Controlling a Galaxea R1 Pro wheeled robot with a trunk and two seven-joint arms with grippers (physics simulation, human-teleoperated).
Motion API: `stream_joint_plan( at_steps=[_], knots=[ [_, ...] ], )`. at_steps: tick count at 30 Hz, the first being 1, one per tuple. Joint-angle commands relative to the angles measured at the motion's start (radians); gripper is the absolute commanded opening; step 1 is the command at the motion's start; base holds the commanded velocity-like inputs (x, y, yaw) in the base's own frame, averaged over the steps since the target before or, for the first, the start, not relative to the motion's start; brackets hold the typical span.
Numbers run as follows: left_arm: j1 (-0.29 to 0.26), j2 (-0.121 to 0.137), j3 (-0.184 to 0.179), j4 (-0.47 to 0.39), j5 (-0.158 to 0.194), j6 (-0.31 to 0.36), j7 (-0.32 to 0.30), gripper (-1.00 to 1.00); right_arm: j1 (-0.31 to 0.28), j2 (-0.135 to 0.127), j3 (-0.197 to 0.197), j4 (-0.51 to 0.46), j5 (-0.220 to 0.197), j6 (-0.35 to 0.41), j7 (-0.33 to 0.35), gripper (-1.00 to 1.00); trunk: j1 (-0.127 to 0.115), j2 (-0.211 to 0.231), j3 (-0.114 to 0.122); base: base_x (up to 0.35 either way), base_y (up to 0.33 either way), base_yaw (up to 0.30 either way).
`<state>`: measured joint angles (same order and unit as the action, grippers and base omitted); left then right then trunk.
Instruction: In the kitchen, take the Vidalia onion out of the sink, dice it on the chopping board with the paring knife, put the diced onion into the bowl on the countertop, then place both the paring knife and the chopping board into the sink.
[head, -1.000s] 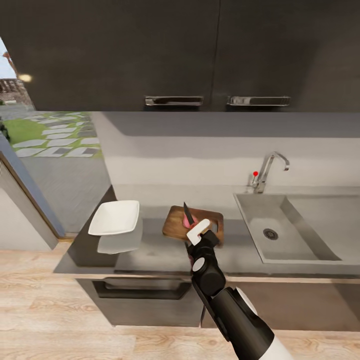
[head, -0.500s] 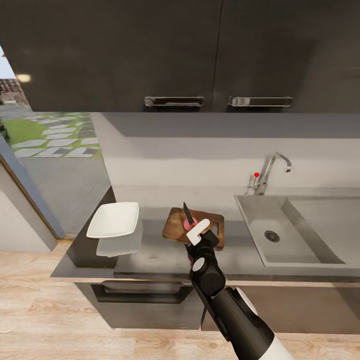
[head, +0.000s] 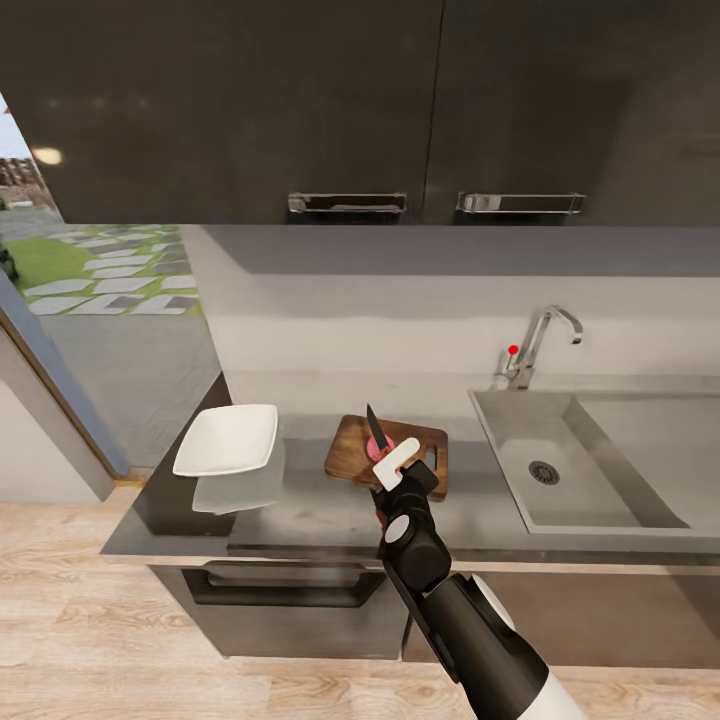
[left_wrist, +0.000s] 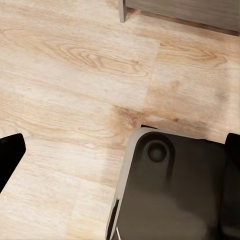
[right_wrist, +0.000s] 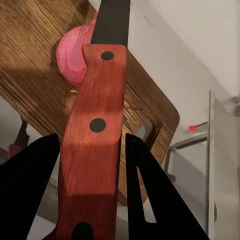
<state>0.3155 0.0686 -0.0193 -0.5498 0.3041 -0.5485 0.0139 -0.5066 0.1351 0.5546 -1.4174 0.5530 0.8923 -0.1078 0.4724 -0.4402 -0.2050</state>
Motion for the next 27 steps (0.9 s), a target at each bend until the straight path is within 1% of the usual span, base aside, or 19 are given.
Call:
stream_joint_plan(
  at_steps=[1,9,27],
  knots=[
    [0.000,0.000,-0.002,-0.002,0.004,-0.001,0.001,1.00,-0.001,0.000,0.002,0.000,-0.007,0.005,-0.009,-1.00,0.001,-0.002,-0.002,0.000,-0.019,0.000],
    [0.000,0.000,-0.002,-0.001,0.004,-0.001,0.001,1.00,-0.001,0.000,0.002,0.000,-0.007,0.005,-0.009,-1.00,0.001,-0.002,-0.011,0.000,-0.036,0.000],
    [0.000,0.000,-0.002,-0.001,0.004,-0.001,0.001,1.00,-0.001,0.000,0.002,0.000,-0.007,0.005,-0.009,-1.00,0.001,-0.002,-0.038,0.000,-0.001,0.000]
  ],
)
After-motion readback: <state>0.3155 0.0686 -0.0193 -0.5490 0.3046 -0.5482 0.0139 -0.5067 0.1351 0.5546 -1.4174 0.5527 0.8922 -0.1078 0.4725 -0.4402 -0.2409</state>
